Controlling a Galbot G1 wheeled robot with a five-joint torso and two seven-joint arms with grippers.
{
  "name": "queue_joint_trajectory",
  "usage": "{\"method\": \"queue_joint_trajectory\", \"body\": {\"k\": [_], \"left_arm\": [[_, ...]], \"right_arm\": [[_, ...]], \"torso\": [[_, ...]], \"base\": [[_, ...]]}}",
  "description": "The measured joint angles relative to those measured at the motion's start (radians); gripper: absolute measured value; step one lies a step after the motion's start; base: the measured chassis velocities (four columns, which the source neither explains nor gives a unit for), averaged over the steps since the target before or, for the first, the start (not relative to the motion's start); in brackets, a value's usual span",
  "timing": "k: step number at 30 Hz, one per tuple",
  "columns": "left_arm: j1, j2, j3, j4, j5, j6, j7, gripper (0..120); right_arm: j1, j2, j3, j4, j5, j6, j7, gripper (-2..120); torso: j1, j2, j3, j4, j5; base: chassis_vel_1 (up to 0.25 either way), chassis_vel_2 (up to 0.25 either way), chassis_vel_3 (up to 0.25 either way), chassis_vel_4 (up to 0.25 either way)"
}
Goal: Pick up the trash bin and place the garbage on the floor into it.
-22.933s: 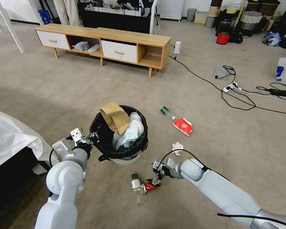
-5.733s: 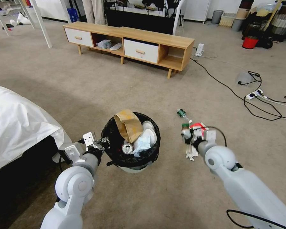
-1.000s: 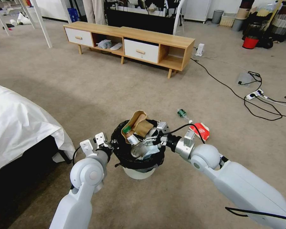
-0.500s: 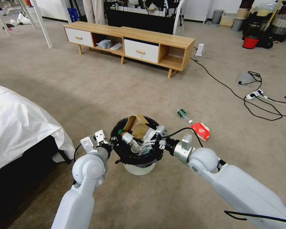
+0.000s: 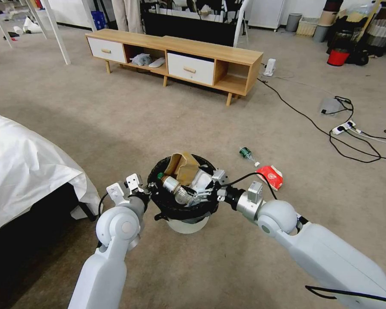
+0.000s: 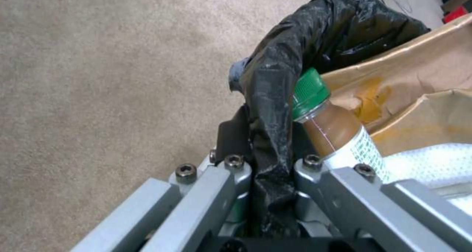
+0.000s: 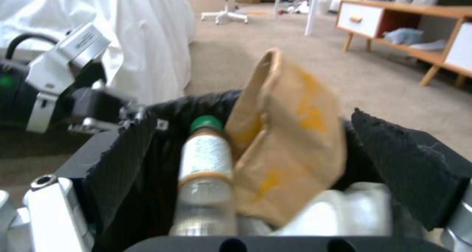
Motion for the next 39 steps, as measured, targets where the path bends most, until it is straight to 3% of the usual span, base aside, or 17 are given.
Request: {"method": "queue_joint_trajectory", "body": {"k": [17,25,26,27,29,32,39], "left_arm": [[0.024,0.032,-0.046,-0.053,-0.012,0.006,-0.003,4],[0.028,0.059,-0.065,-0.077,-0.021,0.008,-0.002,4],[0.028,0.064,-0.068,-0.081,-0.022,0.008,0.000,4],[0.028,0.064,-0.068,-0.081,-0.022,0.008,0.000,4],[0.028,0.067,-0.069,-0.087,-0.020,0.008,0.009,4],[0.025,0.070,-0.070,-0.087,-0.017,0.008,0.013,4],[0.025,0.073,-0.069,-0.089,-0.013,0.008,0.016,4]], "right_arm": [[-0.117,-0.060,0.315,0.086,0.008,-0.061,0.075,100],[-0.177,-0.046,0.420,0.120,0.011,-0.203,0.303,100],[-0.187,-0.038,0.426,0.141,0.038,-0.288,0.425,100],[-0.187,-0.038,0.426,0.141,0.038,-0.288,0.425,100],[-0.212,-0.018,0.432,0.168,0.110,-0.410,0.649,100],[-0.245,-0.015,0.453,0.173,0.117,-0.450,0.706,100],[-0.268,0.000,0.461,0.153,0.110,-0.438,0.699,100]], "torso": [[0.000,0.000,0.000,-0.0001,0.0001],[0.000,0.000,0.000,-0.0002,-0.0001],[0.000,0.000,0.000,-0.0001,0.0001],[0.000,0.000,0.000,-0.0001,0.0001],[0.000,0.000,0.000,0.0000,0.0001],[0.000,0.000,0.000,-0.0003,0.0000],[0.000,0.000,0.000,-0.0001,0.0001]], "base": [[0.000,0.000,0.000,0.000],[0.000,0.000,0.000,0.000],[0.000,0.000,0.000,0.000],[0.000,0.000,0.000,0.000],[0.000,0.000,0.000,0.000],[0.000,0.000,0.000,0.000],[0.000,0.000,0.000,0.000]]}}
